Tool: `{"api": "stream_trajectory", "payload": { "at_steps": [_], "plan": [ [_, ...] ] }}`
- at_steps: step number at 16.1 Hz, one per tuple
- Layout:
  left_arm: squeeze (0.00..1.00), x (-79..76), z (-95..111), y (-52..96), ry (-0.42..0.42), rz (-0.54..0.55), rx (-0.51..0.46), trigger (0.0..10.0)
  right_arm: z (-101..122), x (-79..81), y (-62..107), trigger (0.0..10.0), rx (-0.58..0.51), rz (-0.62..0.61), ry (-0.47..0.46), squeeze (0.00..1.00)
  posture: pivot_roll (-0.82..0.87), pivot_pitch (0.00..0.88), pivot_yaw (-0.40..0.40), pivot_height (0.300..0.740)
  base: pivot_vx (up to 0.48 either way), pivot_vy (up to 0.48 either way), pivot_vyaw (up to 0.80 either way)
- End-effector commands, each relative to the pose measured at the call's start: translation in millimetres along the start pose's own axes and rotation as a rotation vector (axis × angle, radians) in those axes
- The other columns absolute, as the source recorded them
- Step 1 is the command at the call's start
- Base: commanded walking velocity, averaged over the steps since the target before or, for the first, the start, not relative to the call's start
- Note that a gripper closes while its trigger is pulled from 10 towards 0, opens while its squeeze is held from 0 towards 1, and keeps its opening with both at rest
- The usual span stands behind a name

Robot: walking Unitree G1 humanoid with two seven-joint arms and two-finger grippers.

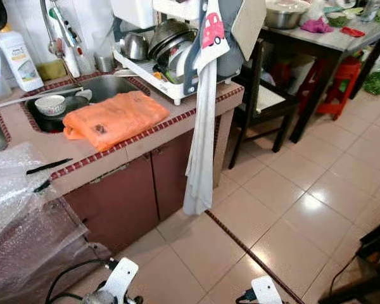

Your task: Kitchen organization

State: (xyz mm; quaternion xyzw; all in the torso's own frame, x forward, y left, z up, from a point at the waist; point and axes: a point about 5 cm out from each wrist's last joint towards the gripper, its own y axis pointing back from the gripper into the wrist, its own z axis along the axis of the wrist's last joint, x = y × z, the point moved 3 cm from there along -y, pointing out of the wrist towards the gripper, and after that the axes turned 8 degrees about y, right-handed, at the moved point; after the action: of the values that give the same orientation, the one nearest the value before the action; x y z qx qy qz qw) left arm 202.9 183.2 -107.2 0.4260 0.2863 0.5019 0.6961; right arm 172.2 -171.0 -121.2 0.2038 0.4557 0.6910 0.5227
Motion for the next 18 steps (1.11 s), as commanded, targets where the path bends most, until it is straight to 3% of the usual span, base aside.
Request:
{"api": "stream_trajectory", "payload": {
  "at_steps": [1, 11, 17, 18],
  "plan": [
    [0.00, -3.0, 7.3, -1.0, -0.024, -0.015, -0.013, 10.0, -14.6, 1.5, 2.7, 10.0, 0.047, 0.001, 0.003, 0.00, -0.11, 0.000, 0.012, 0.740, 0.000, -0.442, 0.00],
    [0.00, -6.9, 8.7, -2.2, -0.047, -0.016, -0.006, 10.0, -12.5, -2.2, 2.4, 10.0, 0.038, -0.014, 0.000, 0.00, -0.11, 0.000, 0.021, 0.740, 0.000, -0.411, 0.00],
    [0.00, -7.9, 11.3, -3.3, 0.011, 0.012, -0.015, 10.0, -10.5, -11.6, 2.3, 10.0, 0.031, -0.058, -0.060, 0.00, -0.11, 0.000, 0.024, 0.740, 0.000, 0.000, 0.00],
    [0.00, -14.9, 14.8, -5.0, 0.027, 0.004, -0.023, 10.0, -9.0, -13.2, 2.1, 10.0, 0.027, -0.059, -0.058, 0.00, -0.12, 0.000, 0.023, 0.740, 0.000, 0.000, 0.00]
  ]
}}
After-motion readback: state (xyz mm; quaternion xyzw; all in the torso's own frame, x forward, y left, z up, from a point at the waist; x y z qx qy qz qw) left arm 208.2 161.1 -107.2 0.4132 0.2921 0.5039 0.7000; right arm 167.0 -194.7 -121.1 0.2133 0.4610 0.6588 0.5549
